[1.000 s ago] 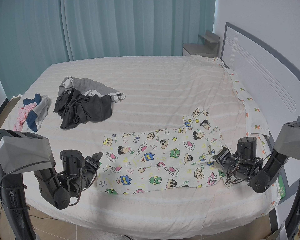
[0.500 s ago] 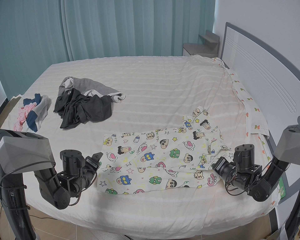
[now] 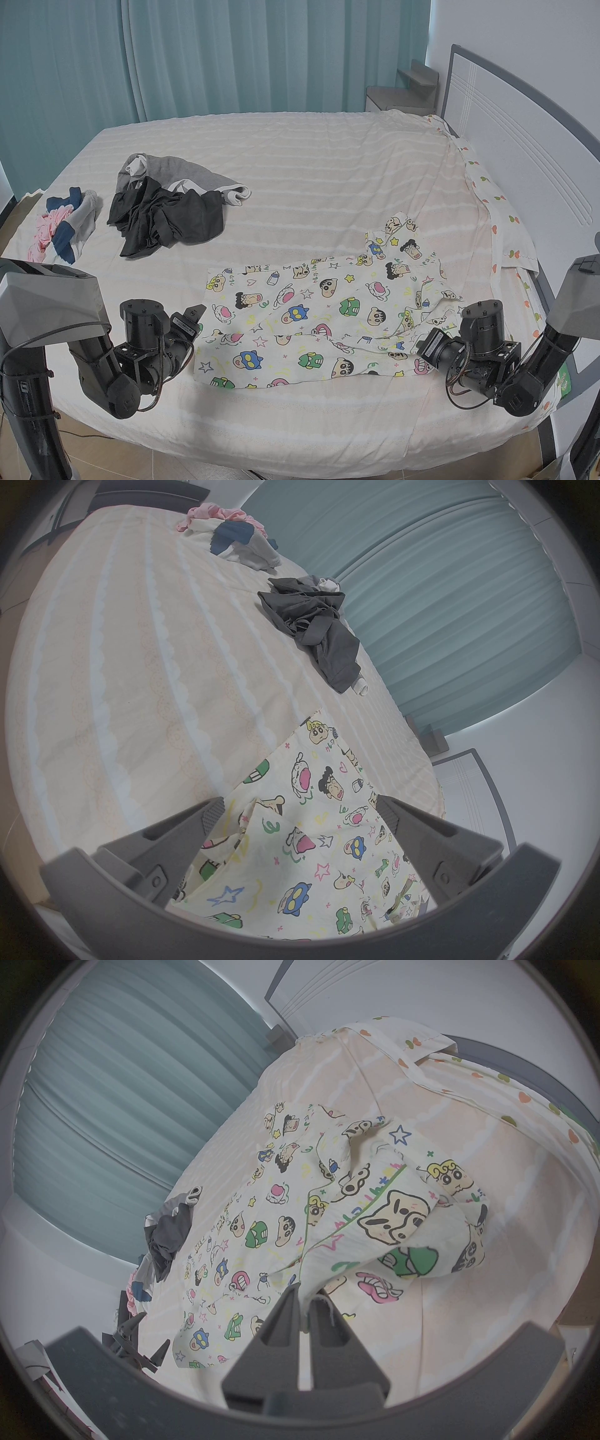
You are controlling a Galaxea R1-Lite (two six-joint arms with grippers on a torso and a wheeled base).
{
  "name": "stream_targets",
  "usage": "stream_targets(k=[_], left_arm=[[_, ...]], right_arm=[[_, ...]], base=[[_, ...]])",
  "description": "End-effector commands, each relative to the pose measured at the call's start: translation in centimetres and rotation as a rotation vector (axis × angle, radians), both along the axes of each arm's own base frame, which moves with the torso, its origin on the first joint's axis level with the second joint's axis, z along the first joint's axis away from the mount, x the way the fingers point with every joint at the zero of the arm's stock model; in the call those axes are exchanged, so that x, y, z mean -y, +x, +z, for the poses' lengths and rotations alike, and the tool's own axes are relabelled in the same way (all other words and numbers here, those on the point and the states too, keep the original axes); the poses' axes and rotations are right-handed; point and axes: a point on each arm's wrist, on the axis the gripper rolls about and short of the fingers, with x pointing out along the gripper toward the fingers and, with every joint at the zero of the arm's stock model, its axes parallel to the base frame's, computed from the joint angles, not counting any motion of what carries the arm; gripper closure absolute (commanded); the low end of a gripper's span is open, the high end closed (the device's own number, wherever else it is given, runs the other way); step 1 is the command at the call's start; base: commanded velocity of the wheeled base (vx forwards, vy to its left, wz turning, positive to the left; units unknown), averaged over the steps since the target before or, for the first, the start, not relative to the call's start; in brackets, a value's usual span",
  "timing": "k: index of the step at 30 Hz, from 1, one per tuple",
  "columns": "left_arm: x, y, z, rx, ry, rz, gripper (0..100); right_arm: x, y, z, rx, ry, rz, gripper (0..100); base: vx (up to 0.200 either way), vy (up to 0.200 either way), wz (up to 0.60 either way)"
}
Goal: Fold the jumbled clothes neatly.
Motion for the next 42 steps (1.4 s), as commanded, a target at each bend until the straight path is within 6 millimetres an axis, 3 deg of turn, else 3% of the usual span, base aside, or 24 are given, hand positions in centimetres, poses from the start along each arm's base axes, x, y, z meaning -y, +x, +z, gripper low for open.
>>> stream_targets(k=[1, 19, 20, 33, 37, 42], left_arm=[[0.0, 0.0, 0.0, 0.000, 0.001, 0.002, 0], [0.0, 0.0, 0.0, 0.000, 0.001, 0.002, 0], [0.0, 0.0, 0.0, 0.000, 0.001, 0.002, 0], [0.0, 0.1, -0.3, -0.006, 0.004, 0.001, 0], [0.0, 0.1, -0.3, -0.006, 0.004, 0.001, 0], [0.0, 0.1, -0.3, -0.006, 0.004, 0.001, 0]], right_arm=[[-0.4, -0.6, -0.3, -0.016, -0.011, 0.022, 100], [-0.9, -0.3, -3.6, -0.123, -0.021, 0.013, 100], [-0.9, -0.3, -3.7, -0.129, -0.016, 0.011, 0], [-0.2, -1.5, -2.3, -0.109, -0.005, 0.002, 0], [1.0, -3.2, -0.7, -0.086, -0.012, 0.001, 0], [3.5, -3.2, 0.8, -0.042, -0.047, -0.023, 0]], base=[[0.000, 0.000, 0.00], [0.000, 0.000, 0.00], [0.000, 0.000, 0.00], [0.000, 0.000, 0.00], [0.000, 0.000, 0.00], [0.000, 0.000, 0.00]])
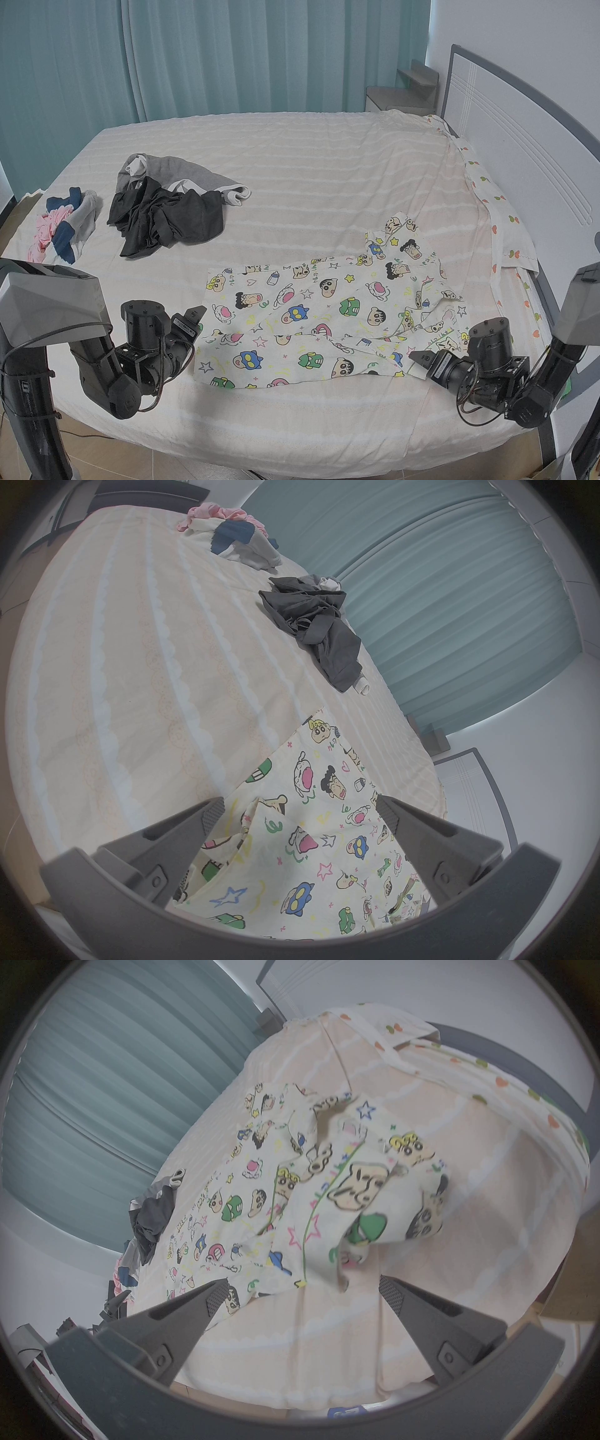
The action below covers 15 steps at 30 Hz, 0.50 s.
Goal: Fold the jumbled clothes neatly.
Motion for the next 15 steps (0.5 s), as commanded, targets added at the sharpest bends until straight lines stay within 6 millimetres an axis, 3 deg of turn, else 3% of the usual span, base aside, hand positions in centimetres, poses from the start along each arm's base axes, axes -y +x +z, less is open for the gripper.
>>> stream_targets(k=[1, 8, 12, 15], left_arm=[[0.0, 0.0, 0.0, -0.001, 0.002, 0.000, 0], [0.0, 0.0, -0.1, -0.002, 0.002, 0.000, 0], [0.0, 0.0, -0.1, -0.002, 0.002, 0.000, 0], [0.1, -0.1, -0.1, -0.004, 0.002, -0.003, 0]], right_arm=[[2.7, -0.4, 2.0, 0.057, -0.012, -0.036, 0], [6.4, 2.4, 2.2, 0.088, -0.054, -0.056, 0], [6.7, 2.9, 1.8, 0.068, -0.006, -0.001, 0], [6.4, 3.9, 0.4, 0.032, -0.004, 0.015, 0]], base=[[0.000, 0.000, 0.00], [0.000, 0.000, 0.00], [0.000, 0.000, 0.00], [0.000, 0.000, 0.00]])
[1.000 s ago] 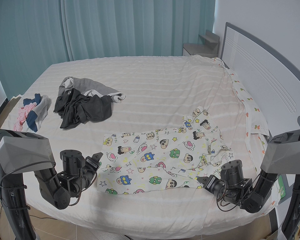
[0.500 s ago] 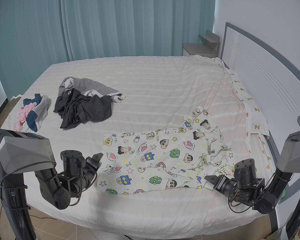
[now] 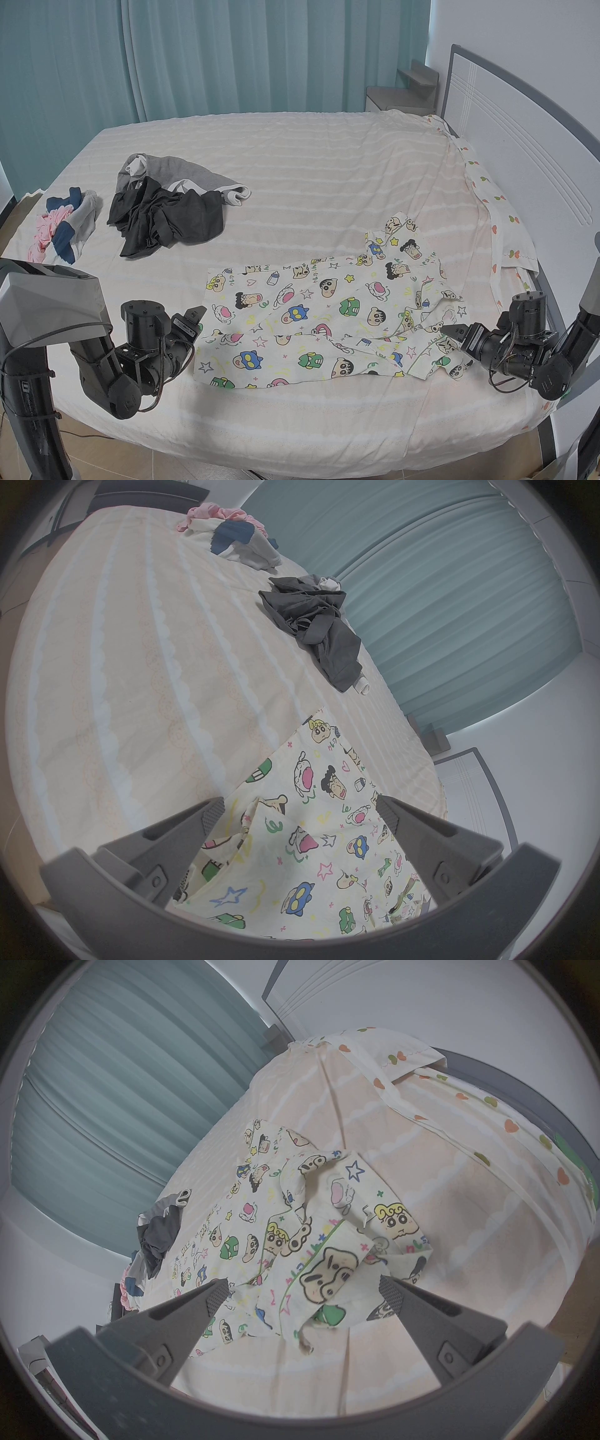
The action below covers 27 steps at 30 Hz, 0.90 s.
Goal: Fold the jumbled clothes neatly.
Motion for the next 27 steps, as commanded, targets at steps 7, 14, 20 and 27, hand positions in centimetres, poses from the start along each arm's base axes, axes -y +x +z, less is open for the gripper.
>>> stream_targets(k=[7, 14, 20, 27], left_arm=[[0.1, -0.1, 0.0, -0.004, -0.006, -0.008, 0], [0.1, -0.1, -0.1, -0.005, -0.007, -0.009, 0], [0.1, -0.1, -0.1, -0.006, -0.006, -0.009, 0], [0.1, -0.1, -0.1, -0.006, -0.006, -0.009, 0]], right_arm=[[0.3, 3.4, -3.8, -0.078, -0.007, -0.009, 0], [0.2, 4.1, -3.9, -0.069, -0.006, -0.008, 0], [0.2, 4.3, -3.6, -0.070, -0.006, -0.010, 0], [0.8, 4.2, -3.7, -0.076, -0.015, -0.026, 0]], base=[[0.000, 0.000, 0.00], [0.000, 0.000, 0.00], [0.000, 0.000, 0.00], [0.000, 0.000, 0.00]])
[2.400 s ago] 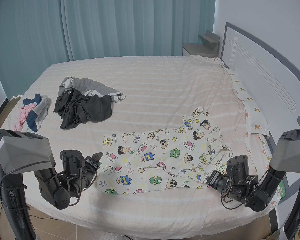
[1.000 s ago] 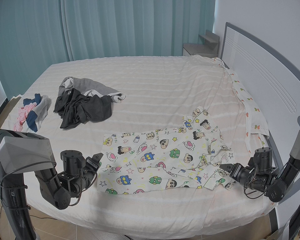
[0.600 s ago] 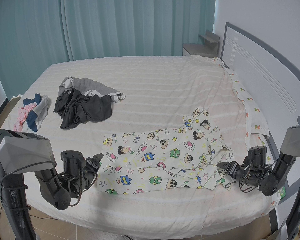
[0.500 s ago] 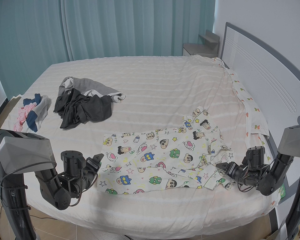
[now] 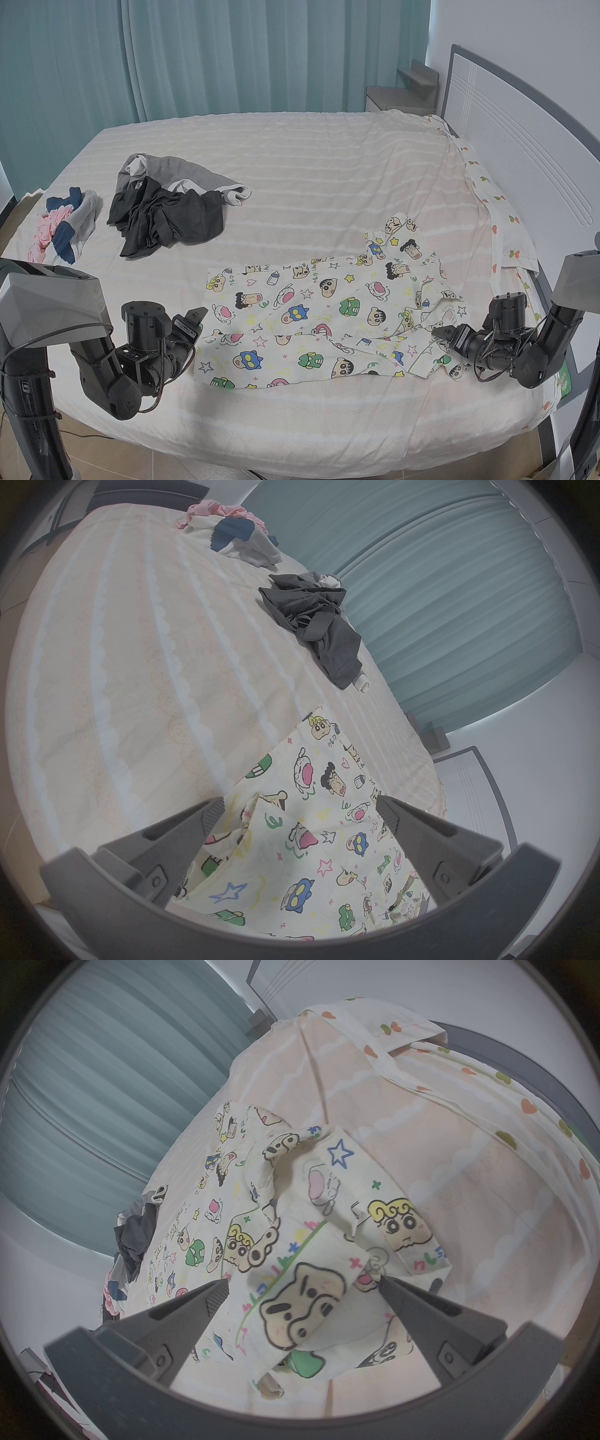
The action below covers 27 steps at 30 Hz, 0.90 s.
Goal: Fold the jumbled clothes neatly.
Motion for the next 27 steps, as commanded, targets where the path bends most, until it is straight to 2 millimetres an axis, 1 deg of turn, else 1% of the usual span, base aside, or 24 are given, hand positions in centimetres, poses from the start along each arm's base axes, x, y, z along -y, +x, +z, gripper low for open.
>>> stream_targets(k=[1, 6, 13, 14, 22, 27], left_arm=[[0.0, 0.0, 0.0, -0.001, 0.000, 0.001, 0], [0.0, 0.0, 0.0, -0.001, 0.000, 0.001, 0], [0.0, 0.0, 0.0, 0.001, 0.000, 0.001, 0], [0.0, 0.0, 0.0, -0.001, 0.000, 0.001, 0], [0.0, 0.0, 0.0, 0.001, 0.000, 0.001, 0], [0.0, 0.0, 0.0, 0.001, 0.000, 0.001, 0]], right_arm=[[0.4, 0.0, -0.1, -0.004, -0.007, -0.010, 0], [0.7, 0.3, -0.2, 0.001, -0.007, -0.022, 0], [0.7, 0.8, -0.1, 0.014, -0.002, -0.019, 0], [0.7, 1.1, -0.4, 0.012, -0.002, -0.024, 100], [0.8, 0.9, -0.2, 0.013, -0.004, -0.031, 100], [1.0, 0.6, 0.3, 0.025, -0.003, -0.038, 100]], base=[[0.000, 0.000, 0.00], [0.000, 0.000, 0.00], [0.000, 0.000, 0.00], [0.000, 0.000, 0.00], [0.000, 0.000, 0.00], [0.000, 0.000, 0.00]])
